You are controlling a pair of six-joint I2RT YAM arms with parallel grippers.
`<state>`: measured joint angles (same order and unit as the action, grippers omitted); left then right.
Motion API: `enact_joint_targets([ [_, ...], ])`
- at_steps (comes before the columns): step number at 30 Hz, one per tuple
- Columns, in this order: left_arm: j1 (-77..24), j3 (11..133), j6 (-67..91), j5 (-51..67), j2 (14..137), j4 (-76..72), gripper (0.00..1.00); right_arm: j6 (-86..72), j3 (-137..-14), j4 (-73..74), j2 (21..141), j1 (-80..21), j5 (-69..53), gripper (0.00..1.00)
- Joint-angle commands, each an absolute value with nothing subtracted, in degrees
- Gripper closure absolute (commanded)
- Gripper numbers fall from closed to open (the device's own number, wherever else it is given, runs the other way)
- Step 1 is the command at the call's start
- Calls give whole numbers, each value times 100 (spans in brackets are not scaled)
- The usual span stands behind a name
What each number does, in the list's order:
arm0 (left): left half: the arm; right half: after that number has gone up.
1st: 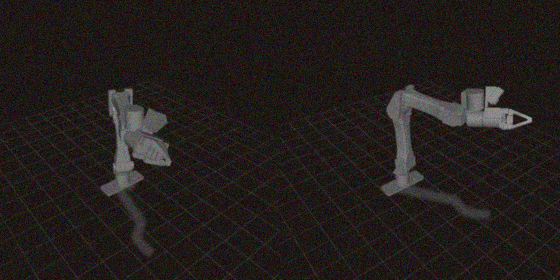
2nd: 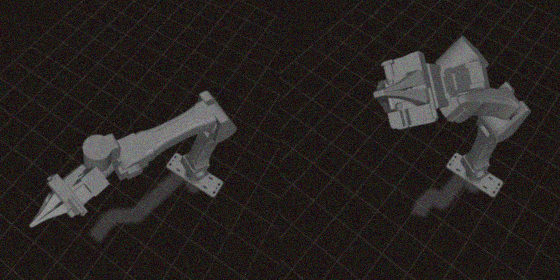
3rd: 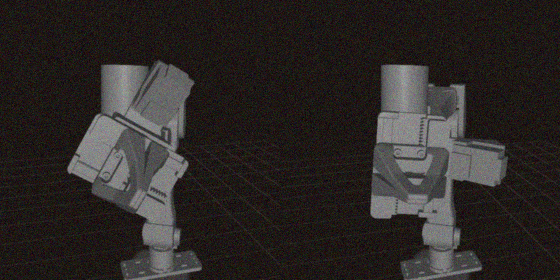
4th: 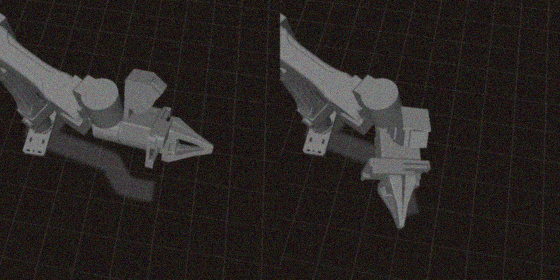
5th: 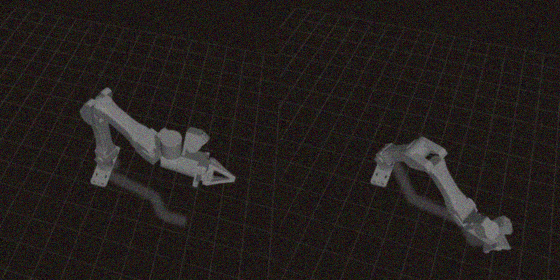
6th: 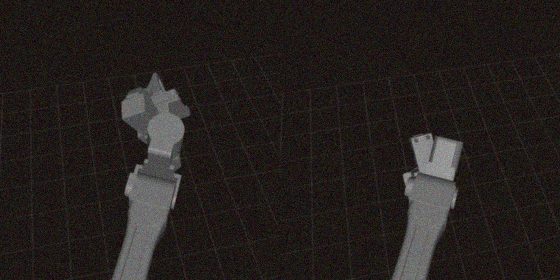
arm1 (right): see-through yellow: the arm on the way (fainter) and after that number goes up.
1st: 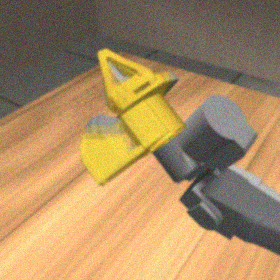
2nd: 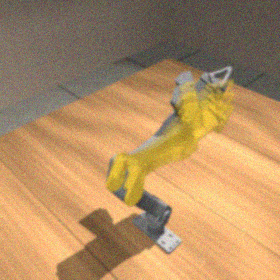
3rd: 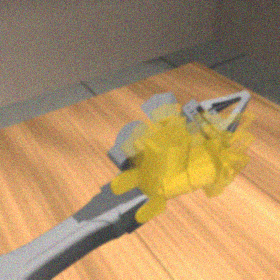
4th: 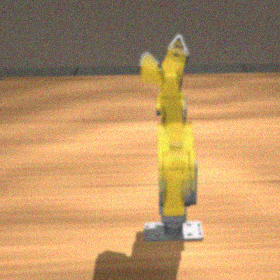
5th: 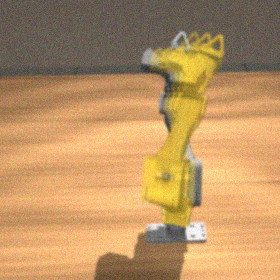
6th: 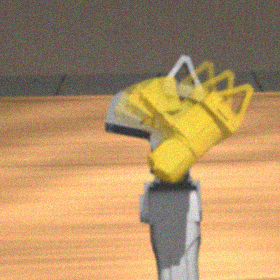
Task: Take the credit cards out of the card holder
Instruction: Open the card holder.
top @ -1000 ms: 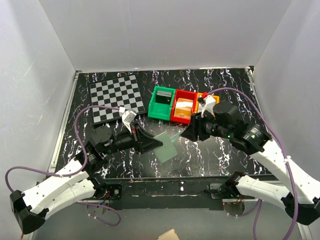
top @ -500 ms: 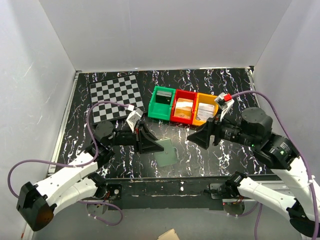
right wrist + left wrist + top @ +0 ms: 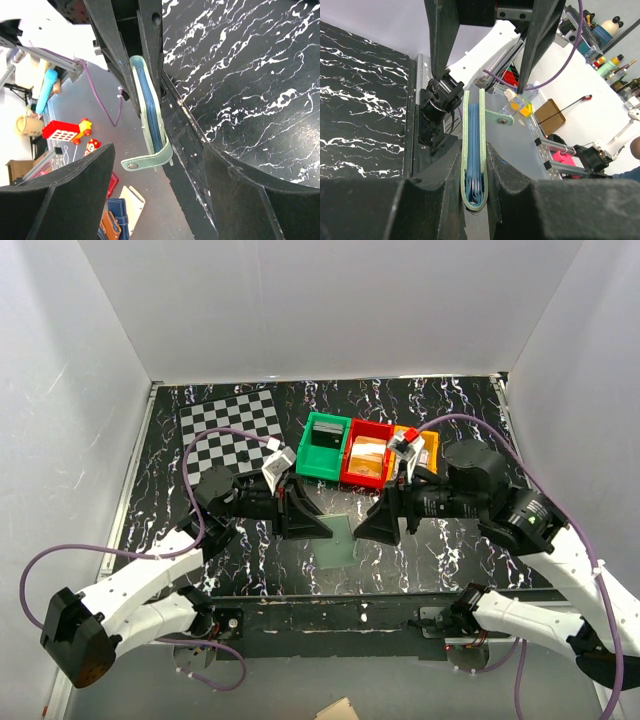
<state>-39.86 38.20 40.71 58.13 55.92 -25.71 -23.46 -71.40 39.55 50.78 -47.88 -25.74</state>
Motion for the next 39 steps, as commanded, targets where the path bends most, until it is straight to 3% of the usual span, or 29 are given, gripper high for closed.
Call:
enact_joint_targets([
  [1, -3955, 4095, 4096, 5889, 5677, -2637, 100, -2188, -7295, 4157, 5238, -5053, -2189, 20],
  [7, -3955, 4166, 4166, 5941, 5687, -2663, 100, -2022, -7339, 4289, 5493, -5203, -2153, 24],
  [17, -3955, 4026, 4394, 6196, 5563, -3111, 100, -1978, -7066, 4254, 5405, -5221, -2013, 41],
  [39, -3955, 3814, 4781, 6144, 5625, -3770, 100, -2337, -6961, 3631, 5344, -5212, -2645, 41],
])
